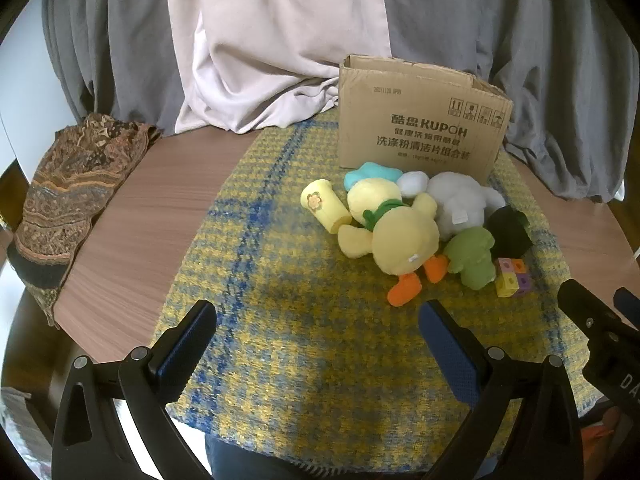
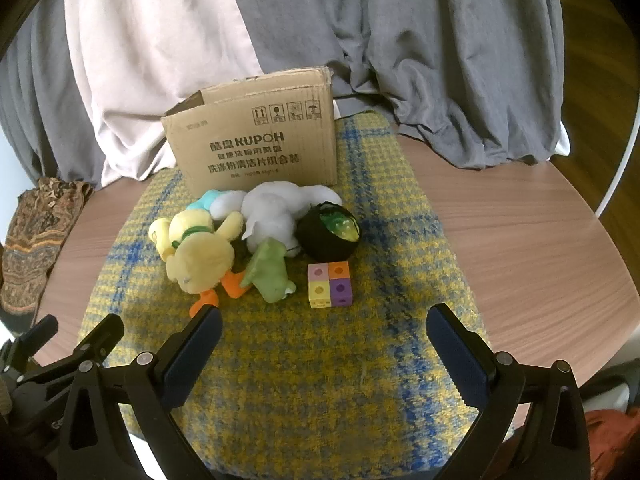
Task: Organize objects
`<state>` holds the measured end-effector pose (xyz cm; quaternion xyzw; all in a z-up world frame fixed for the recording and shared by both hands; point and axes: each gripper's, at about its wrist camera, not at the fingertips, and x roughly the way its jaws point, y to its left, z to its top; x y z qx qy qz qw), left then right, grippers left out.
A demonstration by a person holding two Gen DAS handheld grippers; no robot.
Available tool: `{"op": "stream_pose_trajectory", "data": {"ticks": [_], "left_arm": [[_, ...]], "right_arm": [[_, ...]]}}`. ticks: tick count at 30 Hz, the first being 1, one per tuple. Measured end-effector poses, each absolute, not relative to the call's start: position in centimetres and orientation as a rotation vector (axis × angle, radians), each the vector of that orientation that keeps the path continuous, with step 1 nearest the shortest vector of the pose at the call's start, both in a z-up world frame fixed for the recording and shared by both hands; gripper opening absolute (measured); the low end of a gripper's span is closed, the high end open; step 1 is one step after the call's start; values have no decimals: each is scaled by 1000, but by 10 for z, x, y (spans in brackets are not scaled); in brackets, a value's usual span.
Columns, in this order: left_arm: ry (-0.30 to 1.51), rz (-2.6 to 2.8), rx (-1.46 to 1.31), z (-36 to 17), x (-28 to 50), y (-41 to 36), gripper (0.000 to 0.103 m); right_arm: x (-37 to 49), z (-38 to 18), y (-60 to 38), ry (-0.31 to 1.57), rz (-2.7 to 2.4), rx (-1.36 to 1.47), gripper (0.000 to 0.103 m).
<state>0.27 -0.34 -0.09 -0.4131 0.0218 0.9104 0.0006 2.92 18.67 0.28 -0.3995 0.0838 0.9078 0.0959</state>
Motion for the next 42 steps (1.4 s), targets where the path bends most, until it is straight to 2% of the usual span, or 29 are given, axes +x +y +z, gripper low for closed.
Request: {"op": "stream_pose_trajectory", "data": {"ticks": [17, 42], "left_arm": [[35, 2853, -1301, -3, -1, -6, 103], [101, 2873, -1263, 0, -2, 1, 103]], "right_arm": [[27, 4, 186, 239, 2686, -1173, 102], [27, 2, 191, 247, 2672, -1165, 102]]}}
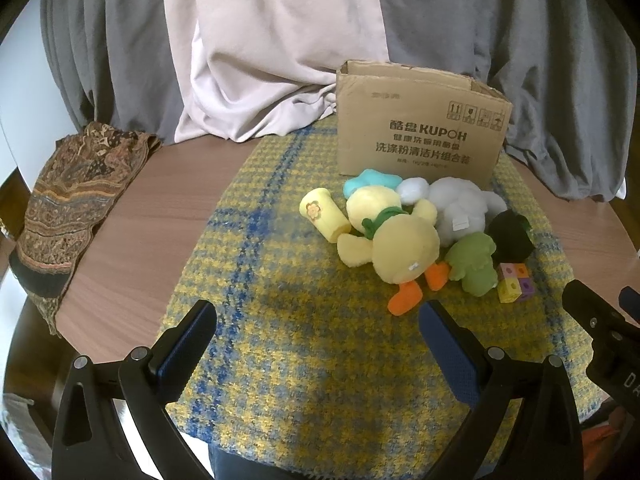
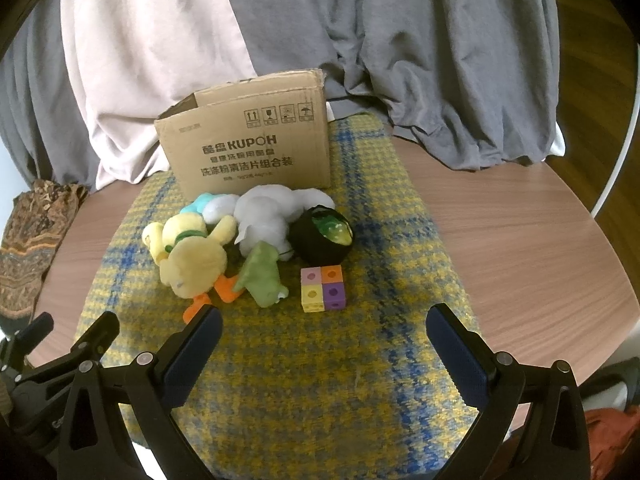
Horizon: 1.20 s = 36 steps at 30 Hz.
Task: Organize objects
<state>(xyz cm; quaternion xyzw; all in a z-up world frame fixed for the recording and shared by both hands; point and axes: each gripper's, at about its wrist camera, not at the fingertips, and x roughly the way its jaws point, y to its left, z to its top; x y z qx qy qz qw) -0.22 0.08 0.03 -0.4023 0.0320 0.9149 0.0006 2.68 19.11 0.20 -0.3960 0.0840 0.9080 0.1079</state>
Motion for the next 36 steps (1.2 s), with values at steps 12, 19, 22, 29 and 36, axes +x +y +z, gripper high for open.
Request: {"op": "stream_pose_trajectory", "data": {"ticks": [12, 19, 22, 29, 36], "left_arm": [[105, 2872, -1246, -4, -7, 3, 103], [100, 2878, -1215, -14, -14, 7, 103], [94, 2878, -1221, -21, -16, 8, 103], [98, 2861, -1220, -38, -24, 17, 103], [124, 2846, -1250, -55, -35, 25, 103]], "right_arm": [[23, -1, 191, 237, 2663, -1163, 102], [12, -16, 195, 236, 2646, -1182, 102], [7, -25, 197, 235, 2636, -1209, 102], [-4, -44, 198, 173, 2610, -1244, 102], [-16, -61, 207, 185, 2582, -1273, 101]]}}
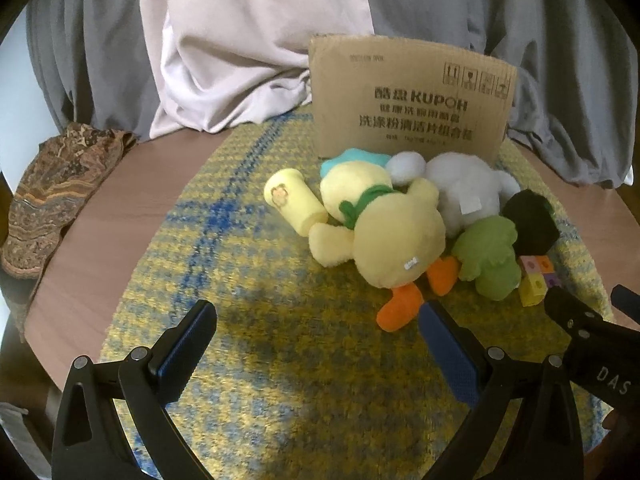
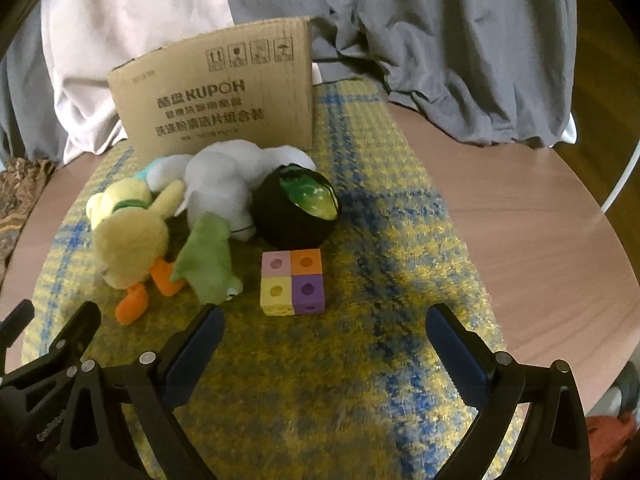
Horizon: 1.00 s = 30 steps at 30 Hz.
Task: Organize objects
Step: 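Grasp the four-cube block with the right gripper while the left gripper grasps the yellow duck plush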
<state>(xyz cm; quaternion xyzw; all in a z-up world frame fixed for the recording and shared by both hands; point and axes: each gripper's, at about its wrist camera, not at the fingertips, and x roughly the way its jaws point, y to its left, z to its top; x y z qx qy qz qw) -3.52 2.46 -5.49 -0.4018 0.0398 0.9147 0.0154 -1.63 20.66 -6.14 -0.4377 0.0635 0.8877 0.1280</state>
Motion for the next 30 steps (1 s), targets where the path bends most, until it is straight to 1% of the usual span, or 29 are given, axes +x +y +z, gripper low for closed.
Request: {"op": "stream_pose_trajectory", "data": {"ticks": [3, 8, 15, 17, 21, 23, 25, 30], "left_arm": [[129, 2841, -1251, -60, -39, 28, 103], [112, 2829, -1273, -68, -46, 28, 103], [96, 2815, -1295, -75, -52, 26, 103], [101, 2815, -1300, -77, -53, 26, 103], [104, 2806, -1302, -79, -54, 28, 103], [101, 2800, -1303, -79, -55, 29, 103], [95, 2791, -1307, -80, -55, 30, 103], [99, 2784, -1292, -78, -55, 36, 103]], "right_arm": [[-22, -67, 208, 184, 2579, -1281, 99], [-33, -78, 208, 193, 2578, -1326, 89], [-44, -90, 208, 217, 2579, -1360, 79], [-47, -93, 210, 222, 2578, -1364, 72], [-50, -93, 210, 209, 2584, -1355, 63], [-52, -91, 210, 208, 2594, -1350, 52], [-52, -89, 210, 214, 2607, -1345, 43], [-50, -85, 216, 271, 2631, -1330, 42]]}}
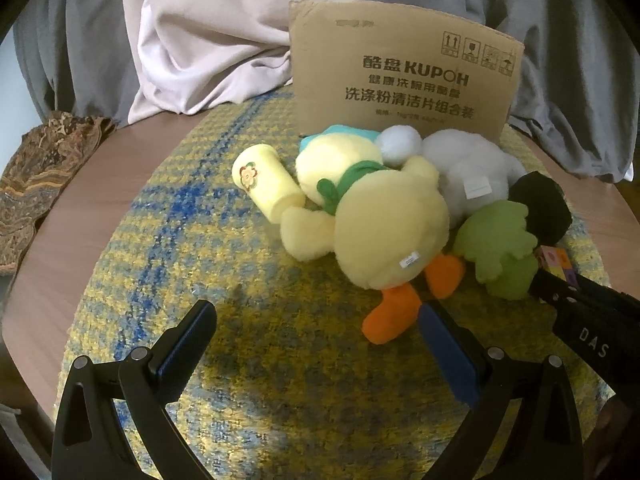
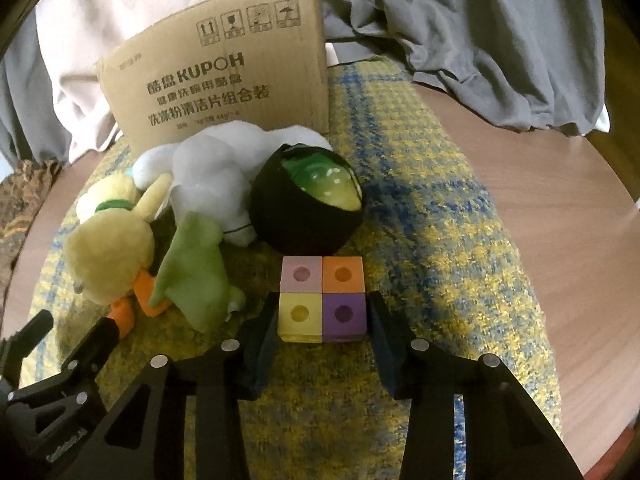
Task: Organize objects
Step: 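Grasp the four-cube block with the right gripper while the left gripper grasps the yellow duck plush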
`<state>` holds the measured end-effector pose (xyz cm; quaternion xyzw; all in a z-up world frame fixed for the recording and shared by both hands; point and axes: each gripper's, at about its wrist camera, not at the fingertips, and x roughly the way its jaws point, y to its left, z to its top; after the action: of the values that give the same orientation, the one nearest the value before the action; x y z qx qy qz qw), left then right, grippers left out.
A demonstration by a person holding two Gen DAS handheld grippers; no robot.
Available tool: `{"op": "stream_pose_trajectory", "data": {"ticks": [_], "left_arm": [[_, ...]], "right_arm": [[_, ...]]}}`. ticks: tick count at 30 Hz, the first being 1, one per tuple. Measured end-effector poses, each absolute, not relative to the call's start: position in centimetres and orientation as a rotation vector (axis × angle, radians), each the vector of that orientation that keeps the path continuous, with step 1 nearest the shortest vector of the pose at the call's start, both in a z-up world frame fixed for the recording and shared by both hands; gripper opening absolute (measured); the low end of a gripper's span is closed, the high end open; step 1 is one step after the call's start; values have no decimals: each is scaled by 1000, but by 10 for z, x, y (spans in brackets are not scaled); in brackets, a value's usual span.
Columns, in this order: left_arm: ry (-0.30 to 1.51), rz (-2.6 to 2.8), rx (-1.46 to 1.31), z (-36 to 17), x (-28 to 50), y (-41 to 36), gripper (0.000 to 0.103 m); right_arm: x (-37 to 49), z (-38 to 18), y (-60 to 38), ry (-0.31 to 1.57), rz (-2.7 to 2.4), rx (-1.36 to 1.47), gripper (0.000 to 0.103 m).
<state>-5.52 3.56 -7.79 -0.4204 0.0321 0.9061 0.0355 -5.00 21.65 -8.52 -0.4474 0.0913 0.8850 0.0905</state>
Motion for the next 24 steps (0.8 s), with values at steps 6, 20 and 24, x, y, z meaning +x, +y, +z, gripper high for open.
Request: {"op": "stream_pose_trajectory", "data": {"ticks": [6, 20, 24], "left_arm": [[99, 2787, -1258, -69, -57, 44, 103], [95, 2747, -1268, -72, -88, 69, 95], [89, 2720, -1312, -80, -95, 74, 77]], "right_arm": [[-41, -74, 219, 280, 2651, -1294, 42], [-28, -55, 239, 269, 2620, -1190, 41], [-29, -57, 241, 276, 2612, -1201, 41]]}}
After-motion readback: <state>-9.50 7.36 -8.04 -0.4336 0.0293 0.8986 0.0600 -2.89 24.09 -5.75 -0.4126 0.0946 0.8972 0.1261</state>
